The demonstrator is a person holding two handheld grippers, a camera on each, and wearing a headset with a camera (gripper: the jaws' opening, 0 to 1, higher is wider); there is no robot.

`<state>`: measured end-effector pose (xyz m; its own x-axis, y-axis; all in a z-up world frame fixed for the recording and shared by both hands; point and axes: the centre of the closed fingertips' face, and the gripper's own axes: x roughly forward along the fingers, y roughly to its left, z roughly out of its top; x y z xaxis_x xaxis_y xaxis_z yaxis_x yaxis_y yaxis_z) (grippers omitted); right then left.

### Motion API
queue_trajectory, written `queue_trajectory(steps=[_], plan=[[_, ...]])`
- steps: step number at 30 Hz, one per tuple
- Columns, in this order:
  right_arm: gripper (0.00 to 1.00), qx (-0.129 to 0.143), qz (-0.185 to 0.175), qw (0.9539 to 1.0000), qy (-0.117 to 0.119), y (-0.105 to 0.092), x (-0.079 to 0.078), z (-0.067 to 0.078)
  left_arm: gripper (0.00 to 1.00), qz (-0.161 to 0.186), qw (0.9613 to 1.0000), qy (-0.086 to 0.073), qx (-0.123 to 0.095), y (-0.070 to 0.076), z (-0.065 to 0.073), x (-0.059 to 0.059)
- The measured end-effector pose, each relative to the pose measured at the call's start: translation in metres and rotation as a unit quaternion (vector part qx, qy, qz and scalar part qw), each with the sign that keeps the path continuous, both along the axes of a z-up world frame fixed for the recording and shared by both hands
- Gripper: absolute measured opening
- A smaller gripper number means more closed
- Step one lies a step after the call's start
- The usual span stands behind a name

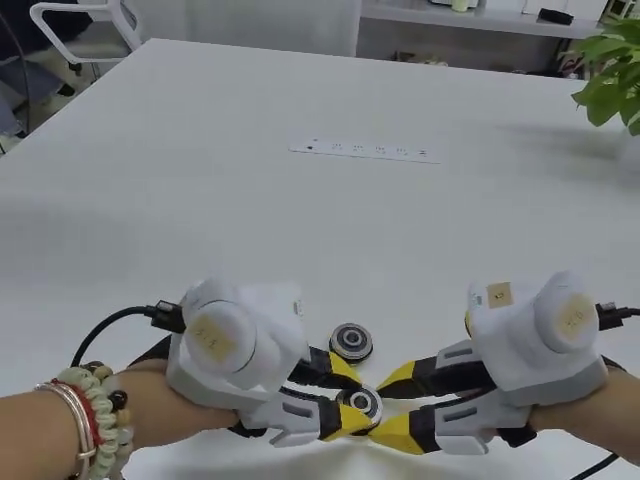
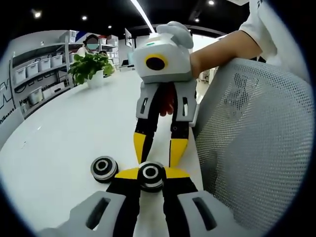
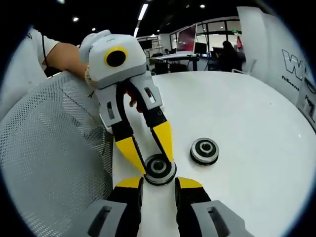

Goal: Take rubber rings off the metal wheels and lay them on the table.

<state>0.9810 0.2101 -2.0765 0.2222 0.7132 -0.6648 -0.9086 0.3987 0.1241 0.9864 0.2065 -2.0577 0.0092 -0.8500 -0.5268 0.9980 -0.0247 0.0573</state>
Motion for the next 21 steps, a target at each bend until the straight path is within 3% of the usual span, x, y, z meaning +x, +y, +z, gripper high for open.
queue_trajectory(steps=[3,9,12,21], plan=[[0.23,0.0,0.0,1.0,0.001,0.0013,-0.0003,-0.0007,0.08,0.003,1.0,0.005,-0.001,0.0025,-0.001,0.0047],[0.22,0.001,-0.008,1.0,-0.006,0.0023,0.0036,-0.0009,0.08,0.004,1.0,0.0,-0.007,0.0008,-0.0012,0.0051],[0.22,-0.013,0.0,0.9998,-0.017,0.0025,0.0042,-0.0025,0.08,0.004,0.9999,0.0,-0.012,0.0007,-0.0014,0.005],[0.19,-0.02,0.014,0.9993,-0.027,-0.001,0.0035,-0.0017,0.08,0.006,0.9998,-0.002,-0.016,0.0,-0.0008,0.0041]])
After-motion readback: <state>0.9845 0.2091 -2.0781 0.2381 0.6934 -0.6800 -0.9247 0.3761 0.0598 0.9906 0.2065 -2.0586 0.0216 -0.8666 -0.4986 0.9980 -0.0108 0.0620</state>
